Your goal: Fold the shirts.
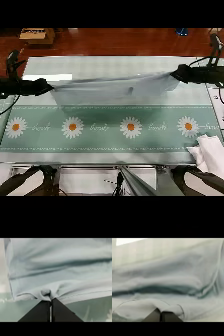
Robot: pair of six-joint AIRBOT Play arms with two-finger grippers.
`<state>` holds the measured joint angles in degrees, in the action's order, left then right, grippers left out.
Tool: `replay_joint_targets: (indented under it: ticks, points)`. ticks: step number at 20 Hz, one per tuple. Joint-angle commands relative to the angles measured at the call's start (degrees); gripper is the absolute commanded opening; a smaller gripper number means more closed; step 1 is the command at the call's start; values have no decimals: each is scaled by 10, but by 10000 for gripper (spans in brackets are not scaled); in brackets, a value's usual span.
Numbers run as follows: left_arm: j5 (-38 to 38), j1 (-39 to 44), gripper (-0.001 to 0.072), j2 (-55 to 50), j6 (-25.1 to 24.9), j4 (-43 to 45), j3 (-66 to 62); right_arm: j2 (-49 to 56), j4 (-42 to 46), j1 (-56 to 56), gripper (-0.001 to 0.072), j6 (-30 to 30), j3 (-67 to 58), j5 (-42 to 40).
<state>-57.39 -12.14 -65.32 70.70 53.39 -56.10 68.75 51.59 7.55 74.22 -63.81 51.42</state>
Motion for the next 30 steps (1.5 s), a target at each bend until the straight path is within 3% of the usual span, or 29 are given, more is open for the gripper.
replay_joint_targets:
  ticks: [1, 10, 11, 12, 13, 15, 16, 18, 20, 21, 23, 25, 26, 28, 30]
  points:
    - [57, 0, 20, -63, 0, -30, -24, 109, -10, -40, 36, 3, -60, -105]
    - [58, 20, 63, -271, 0, -71, -136, 263, -41, -42, 37, 5, -124, -172]
    - [57, 23, 143, -285, -2, -69, -136, 270, -41, -42, 38, 5, -124, -173]
    - [49, 23, 310, -298, -2, -69, -136, 275, -41, -42, 43, 5, -124, -174]
    - [38, 21, 425, -308, -2, -68, -136, 276, -37, -41, 137, 5, -124, -176]
    - [12, 8, 453, -313, -2, -63, -136, 271, -18, -33, 431, 0, -132, -166]
    - [-4, -2, 454, -311, -2, -62, -136, 264, 13, -23, 495, -1, -141, -149]
    - [-47, -30, 454, -305, -2, -62, -137, 242, 149, 0, 494, 35, -155, -117]
    - [-87, -53, 454, -300, -2, -63, -136, 224, 311, 24, 496, 132, -156, -81]
    - [-100, -60, 454, -299, -2, -63, -136, 225, 330, 39, 531, 141, -156, -48]
    - [-113, -63, 458, -299, -5, -64, -136, 246, 255, 75, 595, 122, -156, 14]
    - [-118, -56, 615, -299, -39, -76, -136, 280, 94, 107, 598, 63, -156, 42]
    - [-120, -52, 644, -299, -43, -80, -136, 296, 11, 118, 598, 44, -156, 41]
    - [-120, -45, 656, -299, -43, -89, -136, 326, -125, 120, 599, 7, -156, 30]
    - [-119, -39, 656, -299, -43, -92, -136, 350, -174, 104, 599, -2, -156, 17]
